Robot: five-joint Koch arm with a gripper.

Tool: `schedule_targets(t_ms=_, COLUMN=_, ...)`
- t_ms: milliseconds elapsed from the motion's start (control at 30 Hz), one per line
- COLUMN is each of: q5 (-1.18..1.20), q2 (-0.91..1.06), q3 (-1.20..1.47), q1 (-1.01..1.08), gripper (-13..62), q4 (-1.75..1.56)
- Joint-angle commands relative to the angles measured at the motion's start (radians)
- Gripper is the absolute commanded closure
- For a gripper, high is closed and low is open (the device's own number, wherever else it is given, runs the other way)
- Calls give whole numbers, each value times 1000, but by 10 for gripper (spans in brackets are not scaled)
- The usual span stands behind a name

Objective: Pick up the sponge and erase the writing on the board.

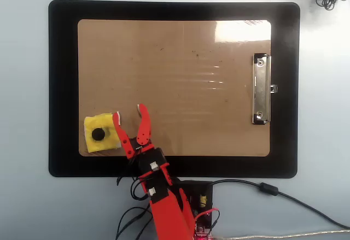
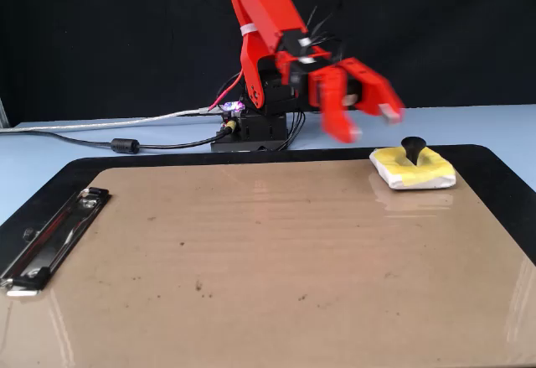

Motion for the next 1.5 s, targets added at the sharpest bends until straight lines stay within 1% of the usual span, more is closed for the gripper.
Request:
schedule_targets(t_ms=0, q5=25, q2=156, q3=91, q1=114, gripper=168, q4=-23)
schedule_targets(t_ms=67, q5=41, q2=262, q3=201, q1=212, gripper=169, q4=-21)
schedule_targets(t_ms=167, q5=114, q2=268, q3=311, q1=314, gripper=171, q4=-21)
schedule_targets(t_ms=233, q5=215, q2=262, q3=336, q1=357, gripper=173, q4=-12)
schedule_targets(t_ms=300, q5=351, q2=264, q3=339, q1=399, gripper=181, q4=64)
schedule_targets(t_ms=400, q5=420, q2=268, q3=307, q1=460, gripper=182, q4=230)
schedule_targets(t_ms=500, q5=420, q2=268, q3=144, q1=474, gripper=182, q4=471)
schedule_targets(t_ms=600, q5=420, q2=268, q3=-115, q1=474, gripper=182, q4=831)
schedule_targets(t_ms=700, q5=420, q2=267, q3=-485, q1=476, gripper=182, q4=1348)
schedule_targets(t_ms=800, q5=419, q2=268, q3=-793, q1=479, gripper=179, q4=1885)
schedule_targets(t_ms=867, q5=417, q2=270, q3=-841, q1=480, gripper=179, q4=2138)
schedule_targets(t_ms=900, q5=417, q2=270, q3=-838, q1=480, gripper=179, q4=2214)
schedule_targets(t_ms=967, q5=425, q2=272, q3=-795, q1=482, gripper=180, q4=2275)
schedule_targets(t_ms=1033, q5=426, q2=272, q3=-653, q1=483, gripper=178, q4=2264)
schedule_targets(t_ms=1133, q5=423, q2=270, q3=-393, q1=482, gripper=178, q4=2052)
schedule_targets(t_ms=1200, q5=423, q2=270, q3=-299, q1=483, gripper=178, q4=1910)
schedule_targets(t_ms=1300, q5=414, q2=268, q3=-224, q1=483, gripper=178, q4=1752)
schedule_targets(t_ms=1467, q5=414, q2=268, q3=-206, q1=483, gripper=167, q4=1755)
